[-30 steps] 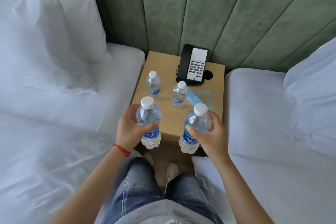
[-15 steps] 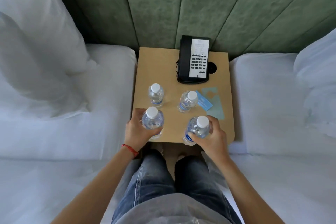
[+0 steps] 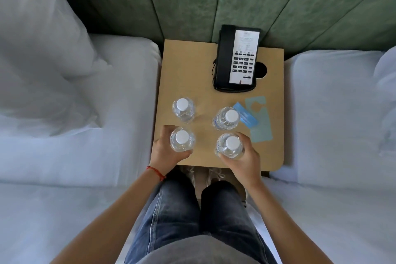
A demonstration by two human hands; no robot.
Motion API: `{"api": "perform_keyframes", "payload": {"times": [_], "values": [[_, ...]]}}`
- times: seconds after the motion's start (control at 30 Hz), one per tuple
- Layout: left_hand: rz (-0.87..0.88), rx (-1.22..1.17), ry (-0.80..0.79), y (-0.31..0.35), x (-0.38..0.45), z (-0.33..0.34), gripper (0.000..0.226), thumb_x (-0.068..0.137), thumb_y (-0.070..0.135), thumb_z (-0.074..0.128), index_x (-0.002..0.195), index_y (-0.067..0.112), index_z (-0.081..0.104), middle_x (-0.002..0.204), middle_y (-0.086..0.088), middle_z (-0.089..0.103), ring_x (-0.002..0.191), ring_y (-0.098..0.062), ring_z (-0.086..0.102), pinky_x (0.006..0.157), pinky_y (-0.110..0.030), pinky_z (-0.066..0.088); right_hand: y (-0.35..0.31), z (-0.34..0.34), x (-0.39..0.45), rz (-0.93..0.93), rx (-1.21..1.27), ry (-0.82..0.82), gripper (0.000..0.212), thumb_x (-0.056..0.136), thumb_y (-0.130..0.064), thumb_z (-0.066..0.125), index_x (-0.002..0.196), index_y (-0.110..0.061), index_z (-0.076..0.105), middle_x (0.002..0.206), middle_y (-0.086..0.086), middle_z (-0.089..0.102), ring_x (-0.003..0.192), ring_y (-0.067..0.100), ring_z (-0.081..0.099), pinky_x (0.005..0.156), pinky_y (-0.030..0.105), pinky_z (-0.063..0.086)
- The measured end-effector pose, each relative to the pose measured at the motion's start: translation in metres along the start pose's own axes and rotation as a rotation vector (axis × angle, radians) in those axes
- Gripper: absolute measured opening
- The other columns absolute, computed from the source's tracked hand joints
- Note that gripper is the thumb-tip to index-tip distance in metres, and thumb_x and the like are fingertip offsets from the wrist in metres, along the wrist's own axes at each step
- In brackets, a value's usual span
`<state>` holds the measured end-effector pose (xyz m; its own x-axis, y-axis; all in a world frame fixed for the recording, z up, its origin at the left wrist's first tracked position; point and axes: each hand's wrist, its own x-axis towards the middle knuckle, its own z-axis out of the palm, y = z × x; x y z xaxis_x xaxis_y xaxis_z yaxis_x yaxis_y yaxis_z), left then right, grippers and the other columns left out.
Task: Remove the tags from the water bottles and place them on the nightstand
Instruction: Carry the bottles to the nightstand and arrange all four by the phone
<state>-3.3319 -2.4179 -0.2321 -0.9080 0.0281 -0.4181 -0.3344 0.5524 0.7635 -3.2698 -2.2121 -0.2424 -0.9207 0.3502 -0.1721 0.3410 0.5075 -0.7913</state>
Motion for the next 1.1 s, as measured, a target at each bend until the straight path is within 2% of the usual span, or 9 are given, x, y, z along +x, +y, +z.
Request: {"api": "perform_keyframes", "payload": {"times": [0.2,0.37,0.47,0.53,0.67,0.83,0.93,1.0,1.1], "values": [[0.023,0.052,0.001,-0.008,0.005,0.006,0.071,0.051,0.015,0.087,0.115,0.018,0.055,0.094,0.01,0.062,0.081,-0.009,0.056,0.069,0.004,0.034,0.016,0.005,0.004,0.035,0.008,-0.027,0.064,0.057,-0.019,0.084,0.11,-0.027,0.049,0.102,-0.029,0.053,0.092,-0.019,0.049,0.075,-0.005,0.033],[0.024,0.038,0.015,-0.013,0.006,0.013,0.07,0.052,0.014,0.087,0.115,0.019,0.056,0.095,0.008,0.064,0.084,-0.012,0.058,0.071,0.004,0.035,0.023,0.005,0.006,0.038,0.006,-0.048,0.064,0.058,-0.021,0.084,0.111,-0.028,0.048,0.102,-0.029,0.053,0.093,-0.014,0.049,0.075,-0.005,0.032],[0.02,0.02,0.024,-0.015,0.005,0.016,0.068,0.053,0.013,0.086,0.114,0.019,0.056,0.095,0.009,0.063,0.084,-0.012,0.057,0.071,0.002,0.035,0.024,0.005,0.005,0.028,0.007,-0.06,0.064,0.058,-0.021,0.084,0.113,-0.021,0.049,0.104,-0.02,0.056,0.094,-0.008,0.05,0.078,-0.004,0.033],[0.001,-0.001,0.032,-0.017,0.004,0.016,0.069,0.055,0.014,0.085,0.115,0.021,0.054,0.096,0.009,0.062,0.085,-0.011,0.056,0.072,-0.003,0.038,0.025,0.004,0.004,0.017,0.0,-0.066,0.065,0.058,-0.019,0.085,0.113,-0.017,0.05,0.105,-0.015,0.056,0.095,-0.007,0.05,0.079,-0.004,0.033],[-0.041,-0.031,0.014,-0.025,0.0,0.014,0.073,0.056,0.016,0.085,0.118,0.027,0.049,0.101,0.008,0.061,0.087,-0.012,0.055,0.077,-0.025,0.046,0.026,0.0,0.001,0.026,-0.013,-0.096,0.066,0.06,-0.023,0.084,0.115,-0.021,0.047,0.107,-0.024,0.051,0.096,-0.01,0.048,0.077,-0.004,0.032],[-0.044,-0.074,-0.039,-0.026,0.001,0.011,0.078,0.057,0.012,0.085,0.122,0.028,0.046,0.102,0.016,0.057,0.096,-0.014,0.056,0.083,-0.027,0.048,0.027,-0.004,-0.004,0.09,-0.05,-0.143,0.07,0.061,-0.032,0.082,0.119,-0.025,0.043,0.111,-0.018,0.051,0.097,-0.002,0.049,0.075,-0.006,0.03],[-0.034,-0.046,-0.044,-0.024,0.003,0.011,0.077,0.057,0.012,0.084,0.123,0.028,0.046,0.103,0.011,0.058,0.099,-0.019,0.056,0.086,-0.033,0.049,0.024,-0.006,-0.003,0.101,-0.062,-0.167,0.073,0.061,-0.035,0.082,0.121,-0.024,0.042,0.114,-0.018,0.05,0.102,0.003,0.05,0.077,0.005,0.035],[-0.041,-0.041,-0.048,-0.024,0.002,0.01,0.08,0.059,0.012,0.083,0.127,0.027,0.044,0.112,0.006,0.057,0.105,-0.023,0.055,0.091,-0.039,0.048,0.021,-0.01,-0.003,0.096,-0.052,-0.181,0.077,0.063,-0.038,0.081,0.126,-0.021,0.04,0.12,-0.013,0.05,0.109,0.007,0.05,0.084,0.017,0.037],[-0.08,-0.095,-0.045,-0.022,-0.001,0.006,0.089,0.061,0.017,0.083,0.136,0.026,0.036,0.129,0.0,0.05,0.118,-0.022,0.048,0.1,-0.042,0.042,0.011,-0.018,-0.001,0.087,-0.007,-0.2,0.08,0.067,-0.049,0.073,0.132,-0.022,0.036,0.132,-0.009,0.048,0.117,0.005,0.045,0.092,0.022,0.036]]}}
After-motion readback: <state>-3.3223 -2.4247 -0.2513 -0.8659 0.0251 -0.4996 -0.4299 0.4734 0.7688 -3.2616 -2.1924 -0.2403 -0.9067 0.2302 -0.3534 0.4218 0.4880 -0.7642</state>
